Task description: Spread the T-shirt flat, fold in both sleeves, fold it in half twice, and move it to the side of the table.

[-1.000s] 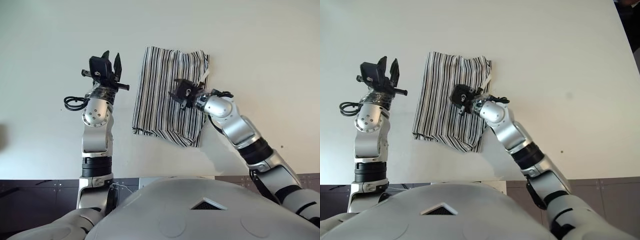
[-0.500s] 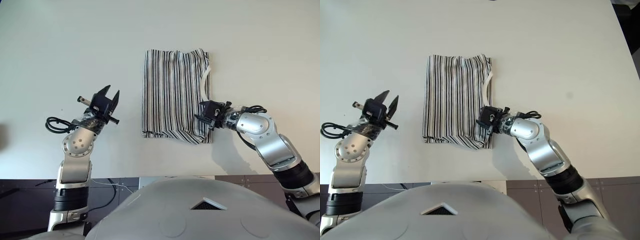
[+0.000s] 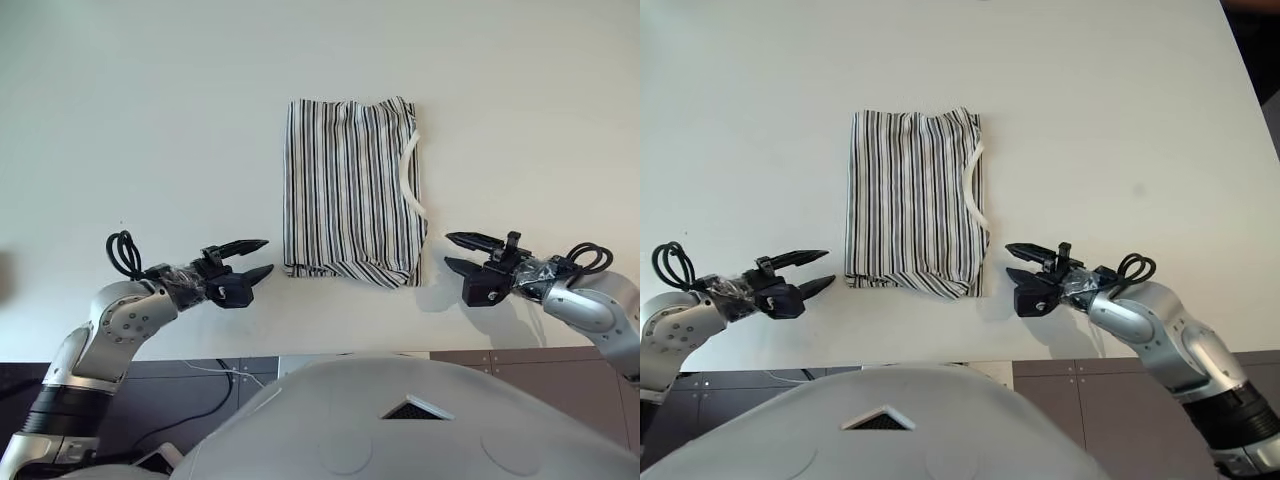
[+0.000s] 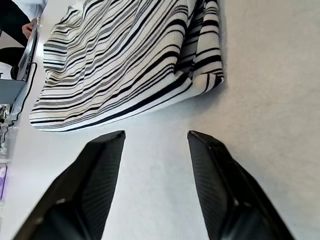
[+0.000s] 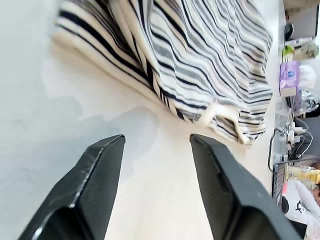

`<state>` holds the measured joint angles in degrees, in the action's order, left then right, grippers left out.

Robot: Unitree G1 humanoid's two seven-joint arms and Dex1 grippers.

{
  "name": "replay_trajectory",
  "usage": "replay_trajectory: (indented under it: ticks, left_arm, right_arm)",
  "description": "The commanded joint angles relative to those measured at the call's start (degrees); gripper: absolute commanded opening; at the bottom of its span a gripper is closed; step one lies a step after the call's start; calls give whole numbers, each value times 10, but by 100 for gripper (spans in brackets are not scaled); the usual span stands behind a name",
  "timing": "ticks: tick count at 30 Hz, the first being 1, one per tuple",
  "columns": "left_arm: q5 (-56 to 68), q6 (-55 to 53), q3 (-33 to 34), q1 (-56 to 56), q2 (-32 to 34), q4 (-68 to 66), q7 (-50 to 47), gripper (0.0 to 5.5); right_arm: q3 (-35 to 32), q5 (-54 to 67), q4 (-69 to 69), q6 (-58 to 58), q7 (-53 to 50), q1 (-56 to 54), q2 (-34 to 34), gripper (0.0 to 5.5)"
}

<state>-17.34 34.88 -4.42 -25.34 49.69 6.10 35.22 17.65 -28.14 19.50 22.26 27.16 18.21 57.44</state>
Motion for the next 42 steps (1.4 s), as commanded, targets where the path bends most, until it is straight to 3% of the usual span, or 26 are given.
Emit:
replay_trajectory:
  ticks: [1,19,28,33,42]
  left_arm:
    - [-48,12,-40,11,4,-38,8,243]
    - [-66,138,-149,131,36,-169,30,243]
    - [-76,166,-172,133,47,-190,22,67]
    - [-81,168,-177,130,47,-199,13,20]
    - [-76,169,-185,144,40,-202,15,16]
  right_arm:
    - [37,-25,-31,59,14,-20,-19,260]
    - [80,3,-71,107,93,-87,-71,260]
    - [70,-8,-85,96,91,-87,-80,263]
    - [64,-4,-92,104,94,-90,-72,163]
    - [75,-6,-84,110,92,-92,-102,11]
